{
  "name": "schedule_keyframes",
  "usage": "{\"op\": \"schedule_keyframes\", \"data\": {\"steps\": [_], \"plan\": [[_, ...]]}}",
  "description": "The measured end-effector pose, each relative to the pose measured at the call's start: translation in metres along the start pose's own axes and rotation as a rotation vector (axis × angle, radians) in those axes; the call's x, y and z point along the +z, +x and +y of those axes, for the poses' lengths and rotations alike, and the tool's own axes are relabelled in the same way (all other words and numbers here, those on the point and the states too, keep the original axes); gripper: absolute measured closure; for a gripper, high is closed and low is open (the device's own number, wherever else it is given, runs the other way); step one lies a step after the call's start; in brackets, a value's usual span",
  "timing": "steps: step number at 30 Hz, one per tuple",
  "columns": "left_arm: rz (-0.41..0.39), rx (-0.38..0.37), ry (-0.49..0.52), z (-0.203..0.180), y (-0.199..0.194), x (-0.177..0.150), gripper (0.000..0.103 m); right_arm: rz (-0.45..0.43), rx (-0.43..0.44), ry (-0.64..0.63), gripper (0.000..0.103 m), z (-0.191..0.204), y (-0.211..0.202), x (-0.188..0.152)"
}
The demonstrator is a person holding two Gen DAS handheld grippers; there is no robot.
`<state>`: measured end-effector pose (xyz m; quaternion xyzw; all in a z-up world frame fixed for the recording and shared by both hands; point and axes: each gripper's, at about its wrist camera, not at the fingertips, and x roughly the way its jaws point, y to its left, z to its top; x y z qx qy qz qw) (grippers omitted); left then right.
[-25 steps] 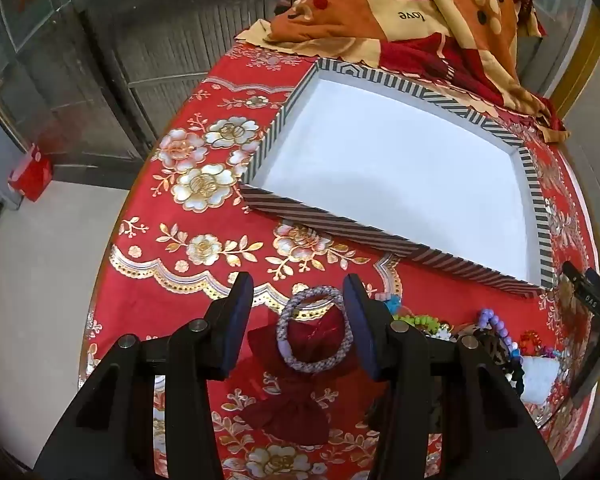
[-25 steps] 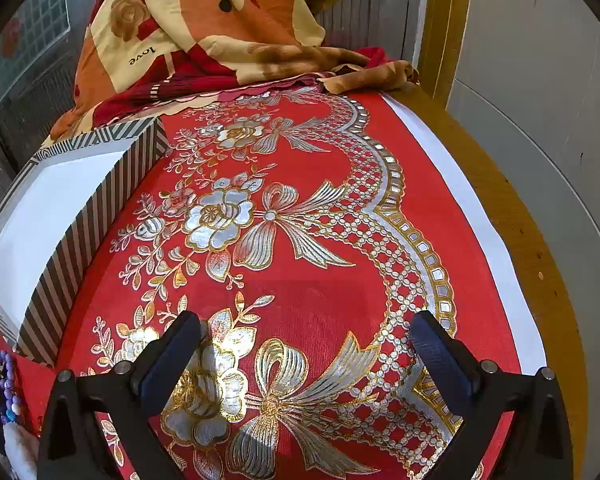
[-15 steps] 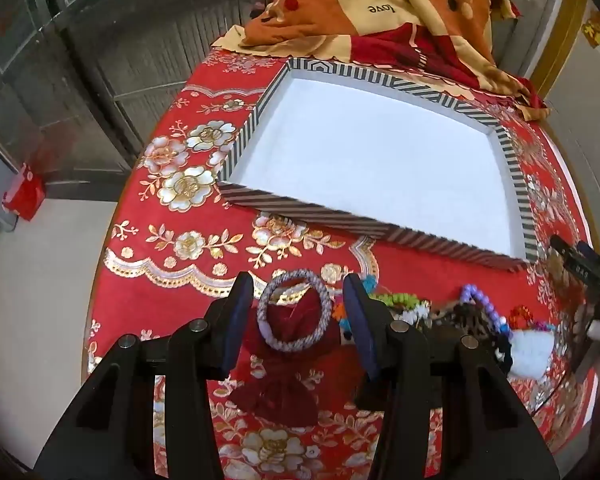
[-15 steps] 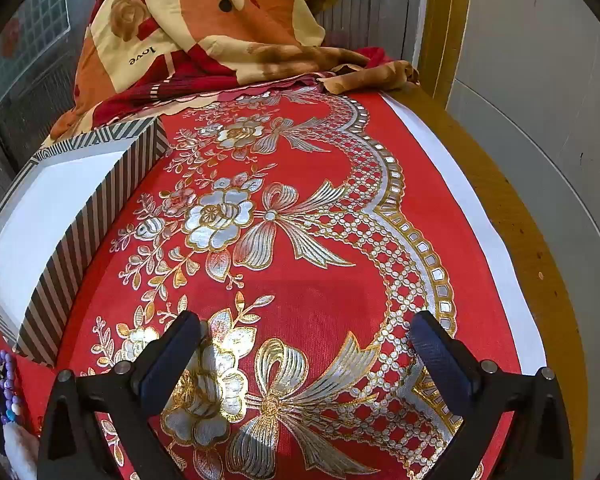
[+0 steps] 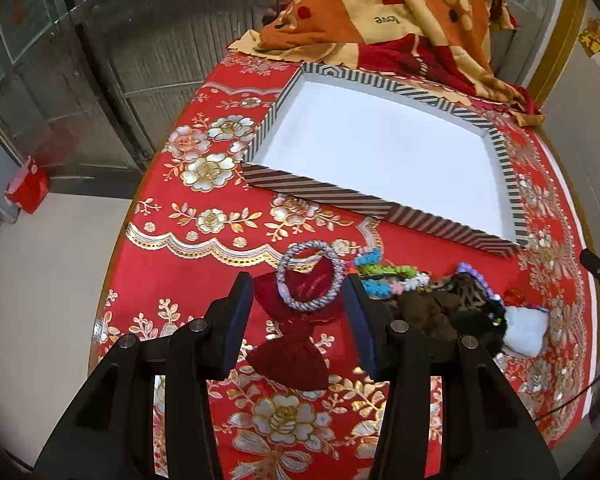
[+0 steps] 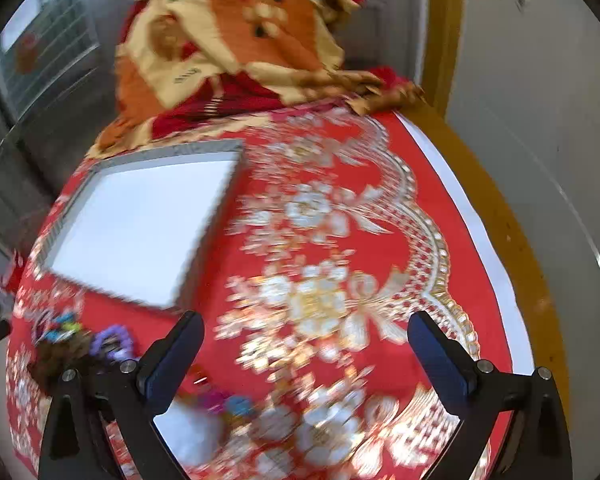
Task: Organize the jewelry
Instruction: 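Move both tools toward the pile of accessories beside the striped tray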
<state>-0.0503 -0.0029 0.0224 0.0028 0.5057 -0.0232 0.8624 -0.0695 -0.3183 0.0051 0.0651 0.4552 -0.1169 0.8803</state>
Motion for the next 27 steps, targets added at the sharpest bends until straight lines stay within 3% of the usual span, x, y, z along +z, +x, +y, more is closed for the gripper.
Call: {"op": "schedule_keyframes", "data": {"steps": [8, 27], "plan": [[-0.021, -0.036, 0.029, -0.011, -0.017, -0.007, 0.057, -0.048, 0.014, -0.058, 0.002, 0.064, -0.048, -0.011], [-0.046, -0.066, 0.056, -0.011, -0.033, -0.022, 0.057, -0.039, 0.016, -0.123, 0.002, 0.098, -0.062, -0.028]]}}
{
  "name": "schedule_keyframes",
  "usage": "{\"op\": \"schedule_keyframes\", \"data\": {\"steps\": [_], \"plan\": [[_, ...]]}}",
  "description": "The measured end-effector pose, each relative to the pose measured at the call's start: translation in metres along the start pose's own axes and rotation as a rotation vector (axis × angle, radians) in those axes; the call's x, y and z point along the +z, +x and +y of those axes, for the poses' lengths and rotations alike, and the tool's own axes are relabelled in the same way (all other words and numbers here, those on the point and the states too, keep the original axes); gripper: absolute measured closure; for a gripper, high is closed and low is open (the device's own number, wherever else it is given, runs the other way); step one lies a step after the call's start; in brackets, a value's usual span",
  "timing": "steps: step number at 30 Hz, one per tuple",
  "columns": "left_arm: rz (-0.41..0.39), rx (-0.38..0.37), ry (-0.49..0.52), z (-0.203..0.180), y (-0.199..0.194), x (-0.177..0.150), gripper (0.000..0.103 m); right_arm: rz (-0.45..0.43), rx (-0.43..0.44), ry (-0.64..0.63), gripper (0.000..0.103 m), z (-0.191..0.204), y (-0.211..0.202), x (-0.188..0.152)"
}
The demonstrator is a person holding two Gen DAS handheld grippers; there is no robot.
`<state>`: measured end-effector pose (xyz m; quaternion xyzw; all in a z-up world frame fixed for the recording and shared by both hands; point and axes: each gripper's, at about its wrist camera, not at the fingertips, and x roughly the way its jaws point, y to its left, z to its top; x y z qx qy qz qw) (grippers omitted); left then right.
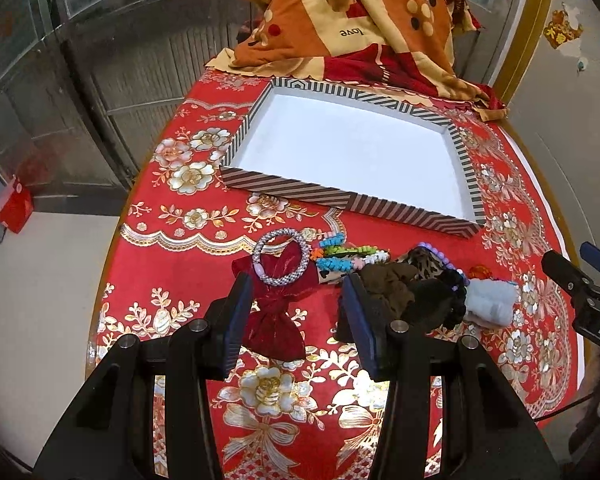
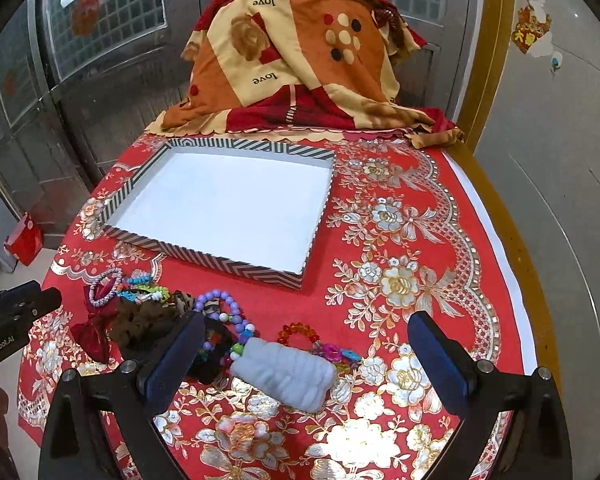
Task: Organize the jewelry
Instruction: 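Move both tools toward the pile of accessories beside the striped tray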
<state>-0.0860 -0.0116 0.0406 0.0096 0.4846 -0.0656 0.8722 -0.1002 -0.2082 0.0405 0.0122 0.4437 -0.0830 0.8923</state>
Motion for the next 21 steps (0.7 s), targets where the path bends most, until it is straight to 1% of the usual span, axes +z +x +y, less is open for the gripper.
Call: {"op": "schedule_keyframes", "data": {"steps": [21], "plan": [[0.019, 0.023, -0.02, 0.0019, 0.0076, -0.0012, 0.057, 0.021, 0.017, -0.005, 0.002, 0.004, 0.0019, -0.0018]]}}
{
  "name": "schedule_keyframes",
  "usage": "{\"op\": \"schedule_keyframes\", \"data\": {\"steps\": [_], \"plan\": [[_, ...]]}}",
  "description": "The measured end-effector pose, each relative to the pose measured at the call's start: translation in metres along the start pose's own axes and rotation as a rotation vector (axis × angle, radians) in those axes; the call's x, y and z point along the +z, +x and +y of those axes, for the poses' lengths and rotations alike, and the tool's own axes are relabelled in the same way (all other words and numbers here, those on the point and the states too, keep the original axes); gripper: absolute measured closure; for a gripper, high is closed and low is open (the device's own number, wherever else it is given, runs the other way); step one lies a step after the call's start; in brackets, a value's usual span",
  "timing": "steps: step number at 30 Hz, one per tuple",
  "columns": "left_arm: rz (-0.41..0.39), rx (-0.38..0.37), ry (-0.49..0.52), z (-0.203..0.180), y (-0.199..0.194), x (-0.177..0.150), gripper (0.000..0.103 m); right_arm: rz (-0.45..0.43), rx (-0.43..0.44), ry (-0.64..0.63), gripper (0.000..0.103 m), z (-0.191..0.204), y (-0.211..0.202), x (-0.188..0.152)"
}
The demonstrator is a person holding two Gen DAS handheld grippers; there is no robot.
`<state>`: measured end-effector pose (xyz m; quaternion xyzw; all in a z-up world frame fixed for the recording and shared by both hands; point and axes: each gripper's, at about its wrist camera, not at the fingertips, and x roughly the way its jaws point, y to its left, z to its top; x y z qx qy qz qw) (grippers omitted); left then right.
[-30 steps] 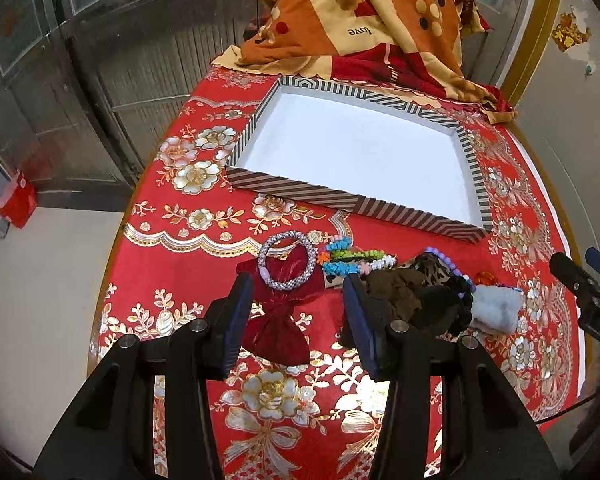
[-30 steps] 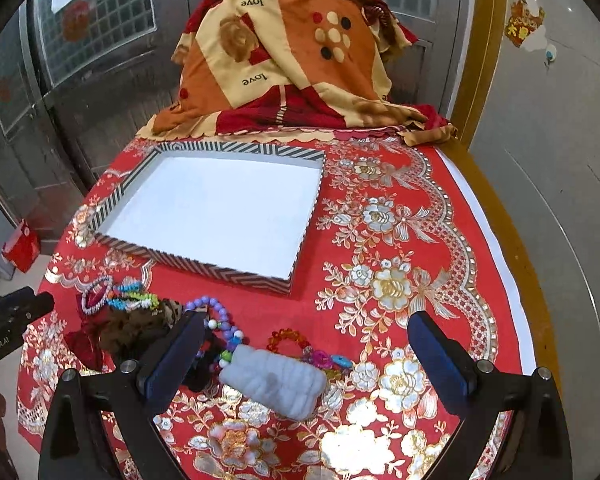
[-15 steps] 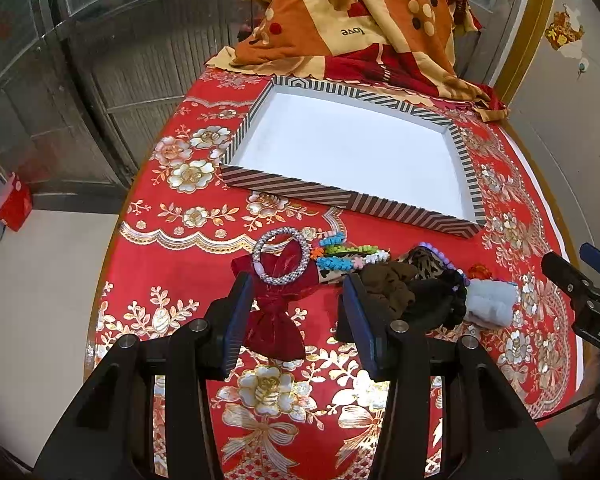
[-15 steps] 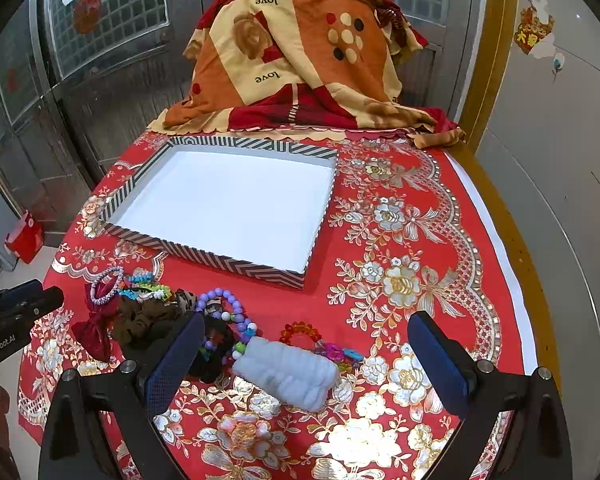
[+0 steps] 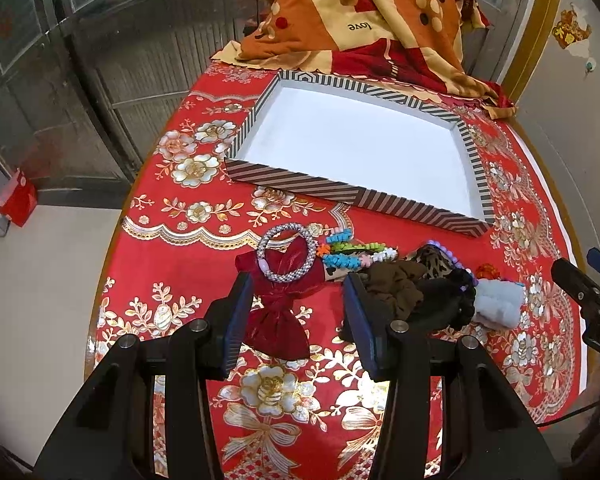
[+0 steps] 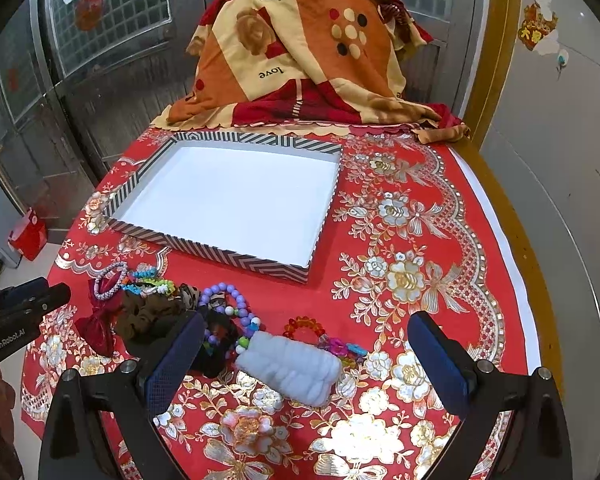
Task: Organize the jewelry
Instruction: 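Move both tools toward the pile of accessories beside the striped tray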
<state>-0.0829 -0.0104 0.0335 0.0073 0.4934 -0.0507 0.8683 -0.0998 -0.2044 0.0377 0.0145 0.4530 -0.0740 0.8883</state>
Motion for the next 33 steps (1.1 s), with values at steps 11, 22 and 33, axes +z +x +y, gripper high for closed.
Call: {"op": "schedule_keyframes", "data": {"steps": [11, 22, 33], "plan": [[0.009, 0.017, -0.012, 0.006, 0.003, -0.002, 0.057, 0.004, 0.035, -0.024, 0.002, 0.006, -0.004, 0.0], [0.001, 0.013, -0.011, 0.01, 0.0, -0.002, 0.057, 0.029, 0.071, 0.019, 0.002, 0.001, -0.005, -0.001], [0.008, 0.0, -0.03, 0.019, -0.001, -0.004, 0.057, 0.033, 0.055, -0.008, 0.002, -0.002, -0.008, -0.009]]}}
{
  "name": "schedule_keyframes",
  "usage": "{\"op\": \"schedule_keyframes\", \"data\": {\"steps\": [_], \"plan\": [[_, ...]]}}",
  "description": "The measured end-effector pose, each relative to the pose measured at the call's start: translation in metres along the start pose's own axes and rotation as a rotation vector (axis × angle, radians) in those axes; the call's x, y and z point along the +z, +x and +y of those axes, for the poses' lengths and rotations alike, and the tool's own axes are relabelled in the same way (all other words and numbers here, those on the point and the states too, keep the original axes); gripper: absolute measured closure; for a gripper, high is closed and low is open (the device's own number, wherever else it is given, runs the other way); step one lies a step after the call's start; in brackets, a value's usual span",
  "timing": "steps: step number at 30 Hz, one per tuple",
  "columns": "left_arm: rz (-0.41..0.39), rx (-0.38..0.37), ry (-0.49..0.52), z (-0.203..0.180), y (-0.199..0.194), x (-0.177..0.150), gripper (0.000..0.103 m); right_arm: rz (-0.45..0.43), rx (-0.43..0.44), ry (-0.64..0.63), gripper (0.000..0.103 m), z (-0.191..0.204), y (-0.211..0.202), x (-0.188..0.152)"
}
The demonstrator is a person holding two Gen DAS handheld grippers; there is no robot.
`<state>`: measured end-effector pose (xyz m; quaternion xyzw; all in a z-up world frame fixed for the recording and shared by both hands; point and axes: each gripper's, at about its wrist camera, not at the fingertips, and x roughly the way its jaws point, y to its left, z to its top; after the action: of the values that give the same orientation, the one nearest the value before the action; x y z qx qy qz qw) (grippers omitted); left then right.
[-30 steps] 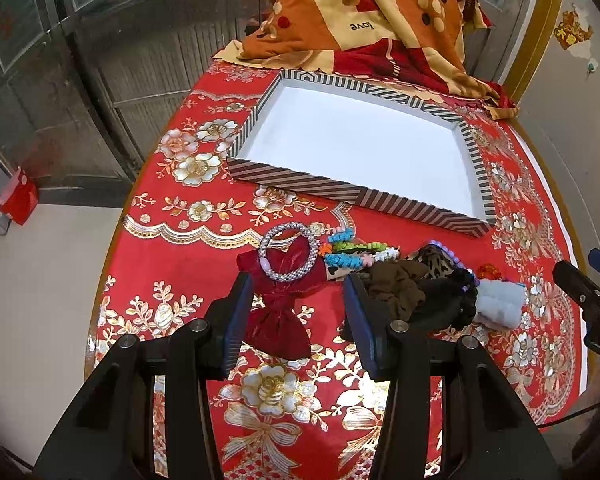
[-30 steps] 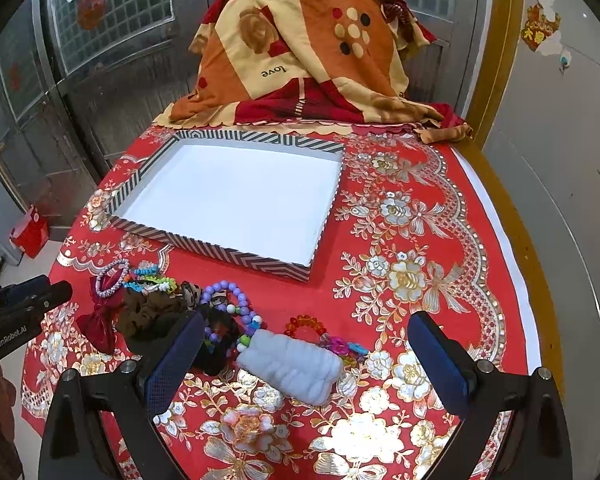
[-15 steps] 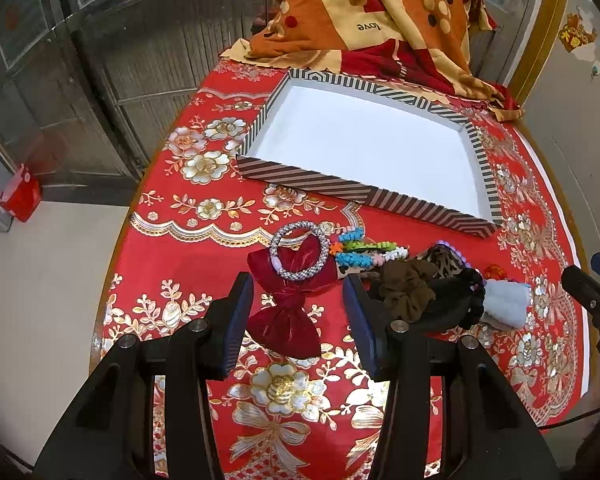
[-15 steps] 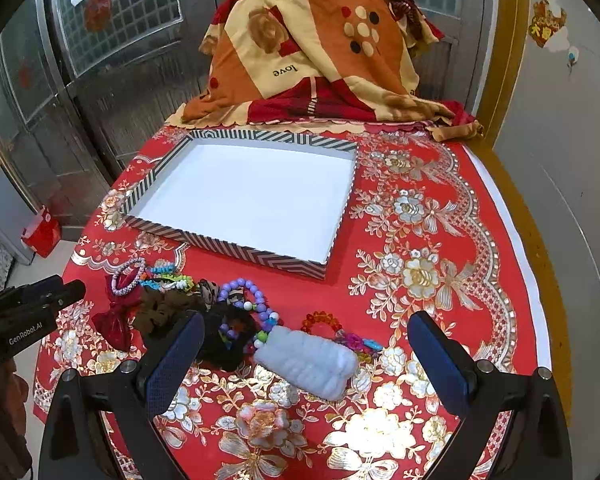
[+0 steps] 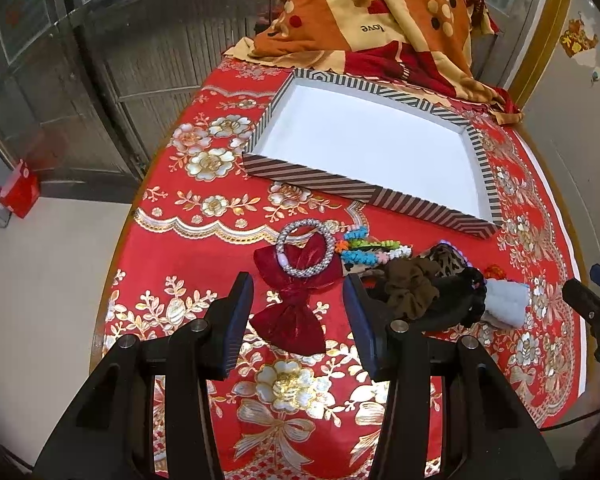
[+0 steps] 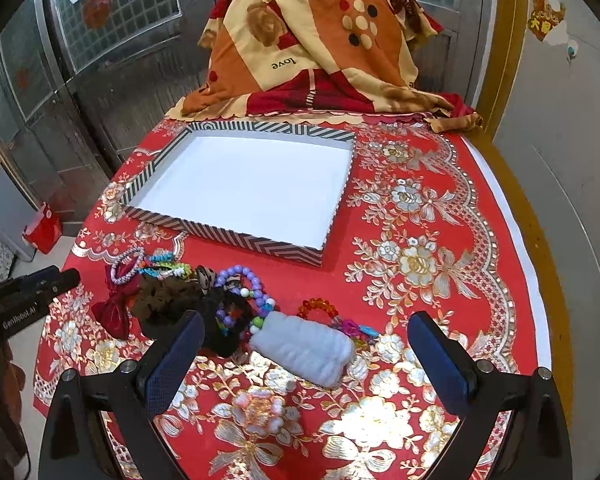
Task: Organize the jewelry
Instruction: 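Move both tools toward the pile of accessories beside the striped tray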
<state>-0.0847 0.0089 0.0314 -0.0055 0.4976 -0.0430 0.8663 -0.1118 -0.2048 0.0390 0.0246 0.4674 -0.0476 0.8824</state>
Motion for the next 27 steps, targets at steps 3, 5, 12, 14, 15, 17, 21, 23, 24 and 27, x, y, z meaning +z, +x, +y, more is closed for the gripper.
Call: {"op": "schedule_keyframes", "data": {"steps": [3, 5, 12, 14, 15, 17, 21, 23, 24, 27], "plan": [[0.007, 0.006, -0.014, 0.01, 0.0, -0.001, 0.057, 0.003, -0.006, 0.0, 0.002, -0.005, -0.002, -0.002], [0.014, 0.004, -0.028, 0.017, 0.001, -0.002, 0.057, 0.002, -0.008, 0.012, 0.002, -0.011, -0.003, -0.003], [0.048, 0.003, -0.064, 0.032, 0.006, -0.006, 0.057, 0.011, -0.01, 0.028, 0.002, -0.026, -0.004, -0.008], [0.061, -0.013, -0.069, 0.032, 0.008, -0.007, 0.057, 0.019, 0.0, 0.025, 0.002, -0.027, -0.002, -0.01], [0.067, -0.019, -0.07, 0.031, 0.008, -0.008, 0.057, 0.022, 0.007, 0.022, 0.002, -0.027, -0.001, -0.011], [0.072, -0.025, -0.068, 0.03, 0.009, -0.008, 0.057, 0.026, 0.022, 0.019, 0.002, -0.027, 0.001, -0.013], [0.084, -0.043, -0.076, 0.03, 0.013, -0.007, 0.057, 0.035, 0.058, 0.017, 0.002, -0.027, 0.007, -0.017], [0.095, -0.059, -0.086, 0.031, 0.016, -0.006, 0.057, 0.049, 0.062, -0.003, 0.002, -0.024, 0.014, -0.021], [0.099, -0.061, -0.085, 0.031, 0.017, -0.006, 0.057, 0.054, 0.063, -0.015, 0.002, -0.023, 0.017, -0.022], [0.117, -0.06, -0.074, 0.031, 0.022, -0.006, 0.057, 0.06, 0.067, -0.078, 0.002, -0.014, 0.023, -0.025]]}}
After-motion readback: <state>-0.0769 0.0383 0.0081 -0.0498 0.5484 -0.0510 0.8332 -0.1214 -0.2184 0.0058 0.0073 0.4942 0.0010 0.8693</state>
